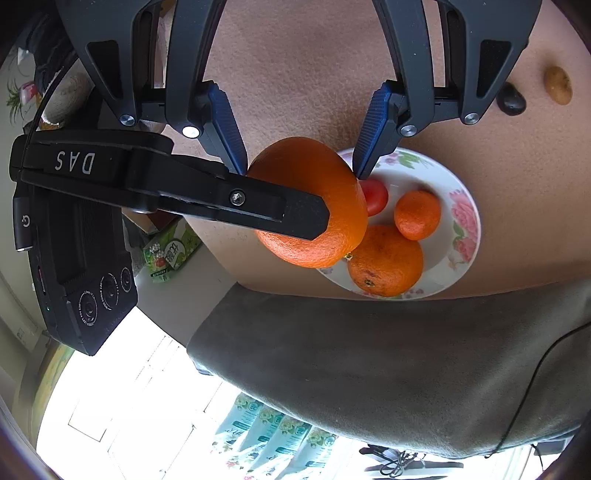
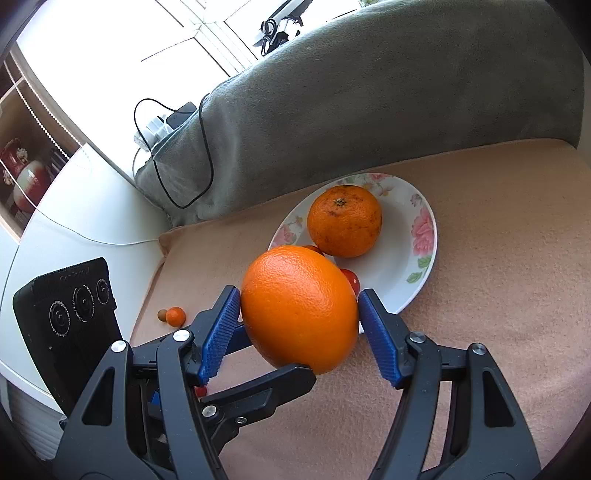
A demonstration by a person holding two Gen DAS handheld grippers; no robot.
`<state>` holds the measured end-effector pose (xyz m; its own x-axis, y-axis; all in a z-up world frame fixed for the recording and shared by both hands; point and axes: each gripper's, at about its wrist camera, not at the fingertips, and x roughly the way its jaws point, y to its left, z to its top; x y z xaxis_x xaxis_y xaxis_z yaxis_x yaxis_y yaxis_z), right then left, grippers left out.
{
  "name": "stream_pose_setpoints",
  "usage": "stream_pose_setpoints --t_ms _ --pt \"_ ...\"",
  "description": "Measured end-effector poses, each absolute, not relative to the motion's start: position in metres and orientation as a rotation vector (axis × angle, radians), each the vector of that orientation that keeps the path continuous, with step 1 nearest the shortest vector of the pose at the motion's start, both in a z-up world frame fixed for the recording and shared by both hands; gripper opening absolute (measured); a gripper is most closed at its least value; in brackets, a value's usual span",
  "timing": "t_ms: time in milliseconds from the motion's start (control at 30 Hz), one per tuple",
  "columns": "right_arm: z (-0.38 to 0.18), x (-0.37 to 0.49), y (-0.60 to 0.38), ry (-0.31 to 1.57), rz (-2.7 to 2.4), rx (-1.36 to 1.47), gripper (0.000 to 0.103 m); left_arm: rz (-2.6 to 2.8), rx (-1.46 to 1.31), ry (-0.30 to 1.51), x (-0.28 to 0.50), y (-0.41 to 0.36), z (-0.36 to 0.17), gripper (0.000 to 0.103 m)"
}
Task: Organize fruits
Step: 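Lift the large orange with the right tool and carry it toward the plate, then lower the orange onto the plate and open the right tool, then move both tools back toward the loose fruits on the cloth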
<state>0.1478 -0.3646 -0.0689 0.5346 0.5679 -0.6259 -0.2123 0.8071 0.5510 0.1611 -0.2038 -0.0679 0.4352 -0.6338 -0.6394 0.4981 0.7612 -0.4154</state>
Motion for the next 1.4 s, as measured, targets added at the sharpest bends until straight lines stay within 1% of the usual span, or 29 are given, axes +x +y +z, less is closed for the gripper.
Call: stream_pose_setpoints --t_ms 200,600,733,1200,1233,1267,1300,1400 --pt "-0.077 0.163 -0.377 0.896 0.467 0.465 0.069 -0.706 -0.170 0.889 0.177 -0.215 -0.072 0.059" --pt "-0.084 0.186 -0.386 0.900 0.434 0.479 0.069 -0.671 -0.124 0.869 0.184 -0.222 -0.070 0.058" --pt "-0.083 0.190 -0.399 0.863 0.430 0.556 0.069 -0.656 -0.111 0.857 0.183 -0.219 -0.068 0.057" --pt "-0.072 0.171 -0.401 0.838 0.402 0.513 0.070 -0.631 -0.101 0.836 0.161 -0.194 -0.061 0.057" --pt "-0.071 0.169 -0.401 0.835 0.401 0.514 0.072 -0.628 -0.097 0.834 0.160 -0.192 -0.061 0.057" --pt "-0.070 0.167 -0.401 0.830 0.398 0.514 0.075 -0.625 -0.096 0.833 0.158 -0.190 -0.062 0.057" --pt "-0.068 0.165 -0.401 0.823 0.395 0.513 0.077 -0.621 -0.097 0.831 0.158 -0.189 -0.061 0.059" --pt "-0.060 0.156 -0.398 0.801 0.387 0.492 0.079 -0.611 -0.095 0.822 0.152 -0.181 -0.061 0.059"
